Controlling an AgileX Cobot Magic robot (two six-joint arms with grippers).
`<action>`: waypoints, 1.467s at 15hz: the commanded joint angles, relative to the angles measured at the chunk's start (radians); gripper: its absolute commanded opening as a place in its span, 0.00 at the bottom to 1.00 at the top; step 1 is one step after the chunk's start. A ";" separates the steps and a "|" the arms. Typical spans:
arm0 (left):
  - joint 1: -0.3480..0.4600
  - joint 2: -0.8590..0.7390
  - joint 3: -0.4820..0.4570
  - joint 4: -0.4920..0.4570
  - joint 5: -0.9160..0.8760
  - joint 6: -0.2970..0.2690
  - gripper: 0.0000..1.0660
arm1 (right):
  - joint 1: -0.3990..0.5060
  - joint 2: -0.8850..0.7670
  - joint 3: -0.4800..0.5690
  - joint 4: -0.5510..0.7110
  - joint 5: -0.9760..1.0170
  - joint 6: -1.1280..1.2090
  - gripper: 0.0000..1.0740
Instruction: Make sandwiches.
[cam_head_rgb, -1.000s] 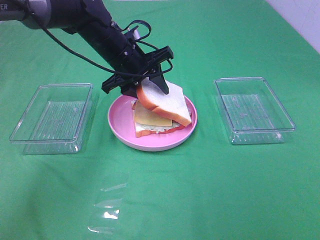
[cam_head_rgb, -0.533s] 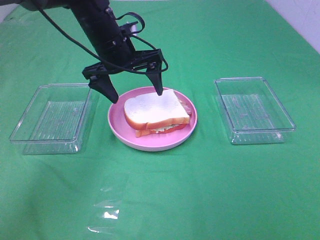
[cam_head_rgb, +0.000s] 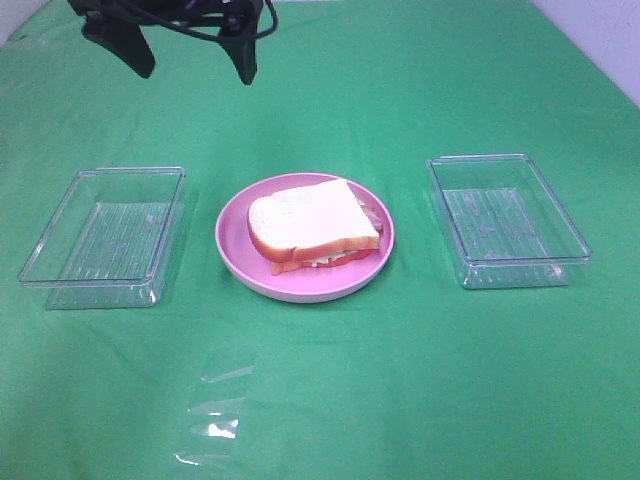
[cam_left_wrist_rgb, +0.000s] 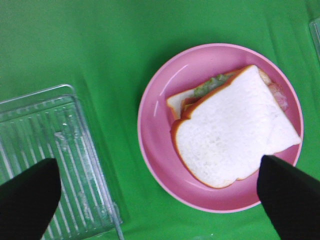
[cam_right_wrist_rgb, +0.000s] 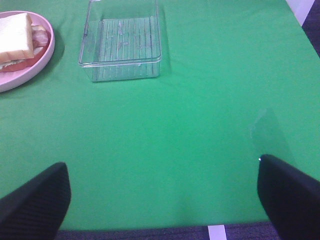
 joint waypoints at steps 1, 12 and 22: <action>0.058 -0.122 0.096 0.016 0.111 0.028 0.93 | -0.007 -0.028 0.002 0.003 -0.005 -0.008 0.91; 0.468 -0.872 0.858 0.017 0.046 0.106 0.93 | -0.007 -0.028 0.002 0.003 -0.005 -0.008 0.91; 0.465 -1.662 1.302 0.009 -0.019 0.117 0.93 | -0.007 -0.028 0.002 0.003 -0.005 -0.008 0.91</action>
